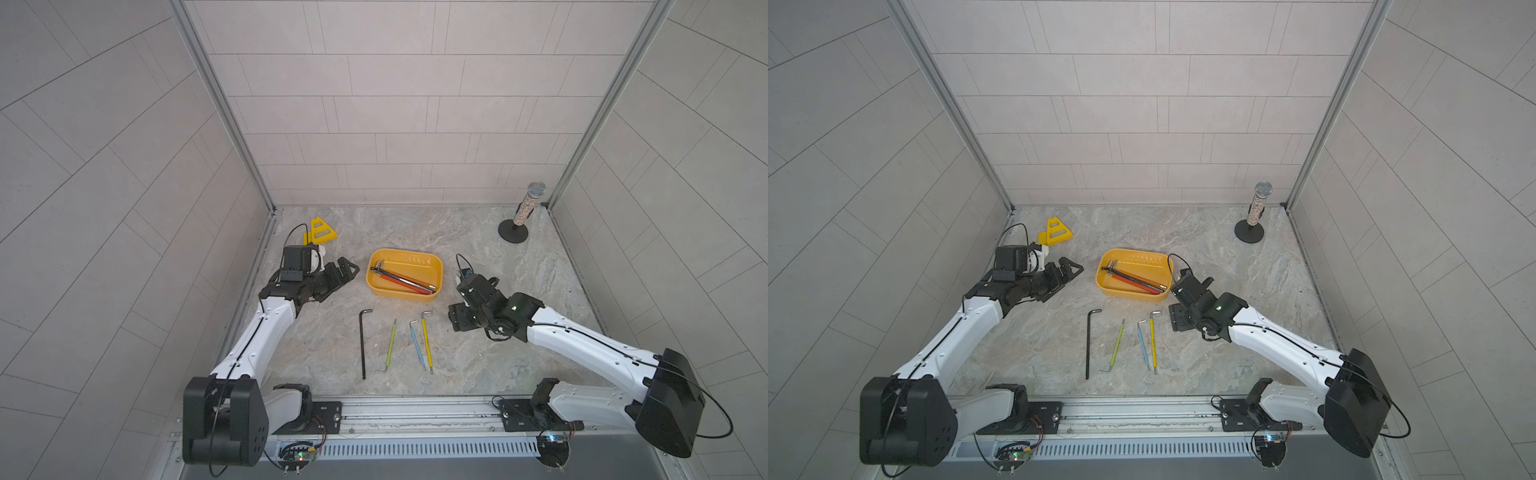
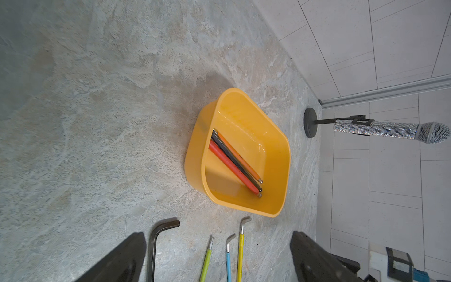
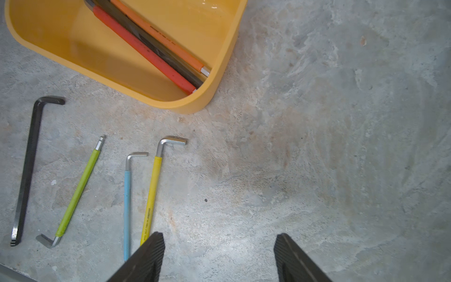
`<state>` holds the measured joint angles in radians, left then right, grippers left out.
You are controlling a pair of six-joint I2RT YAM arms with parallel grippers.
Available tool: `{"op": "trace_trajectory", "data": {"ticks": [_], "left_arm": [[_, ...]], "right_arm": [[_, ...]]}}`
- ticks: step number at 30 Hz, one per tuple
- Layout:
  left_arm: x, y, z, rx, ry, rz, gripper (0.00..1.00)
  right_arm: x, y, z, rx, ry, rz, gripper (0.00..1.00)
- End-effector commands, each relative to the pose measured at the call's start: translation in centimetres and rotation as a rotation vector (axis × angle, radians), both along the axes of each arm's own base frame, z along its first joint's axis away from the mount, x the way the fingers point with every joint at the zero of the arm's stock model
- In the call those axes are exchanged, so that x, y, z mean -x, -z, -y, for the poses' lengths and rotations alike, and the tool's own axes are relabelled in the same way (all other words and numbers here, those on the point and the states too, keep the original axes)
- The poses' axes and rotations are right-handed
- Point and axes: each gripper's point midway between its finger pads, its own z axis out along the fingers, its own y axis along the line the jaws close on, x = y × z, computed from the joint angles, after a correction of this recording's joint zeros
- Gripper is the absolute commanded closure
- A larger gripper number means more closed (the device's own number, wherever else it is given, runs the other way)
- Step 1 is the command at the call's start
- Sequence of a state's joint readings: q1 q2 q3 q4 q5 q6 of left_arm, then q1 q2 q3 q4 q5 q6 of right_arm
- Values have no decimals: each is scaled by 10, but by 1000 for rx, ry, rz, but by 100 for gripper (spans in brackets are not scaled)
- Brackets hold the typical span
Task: Put the hex key on the desktop into the storage box
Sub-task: Pick up the Allen key from the center of the board.
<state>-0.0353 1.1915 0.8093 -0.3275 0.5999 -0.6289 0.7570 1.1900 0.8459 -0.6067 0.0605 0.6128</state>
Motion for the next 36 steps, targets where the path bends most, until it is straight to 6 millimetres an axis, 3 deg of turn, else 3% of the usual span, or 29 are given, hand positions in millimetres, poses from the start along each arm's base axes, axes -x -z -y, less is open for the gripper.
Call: {"op": "trace_trajectory", "data": {"ticks": [1, 9, 17, 21, 36], "left_arm": [[1, 1, 2, 4, 14, -3, 0], [1, -2, 3, 9, 18, 6, 0], [2, 2, 4, 12, 19, -5, 0], [2, 1, 3, 11, 17, -3, 0], [2, 3, 4, 11, 18, -10, 0]], "right_arm": [[3, 9, -12, -32, 43, -6, 30], [7, 38, -54, 27, -49, -74, 39], [14, 62, -80, 67, -118, -122, 43], [14, 68, -87, 72, -135, -133, 45], [22, 96, -84, 167, -132, -193, 49]]}}
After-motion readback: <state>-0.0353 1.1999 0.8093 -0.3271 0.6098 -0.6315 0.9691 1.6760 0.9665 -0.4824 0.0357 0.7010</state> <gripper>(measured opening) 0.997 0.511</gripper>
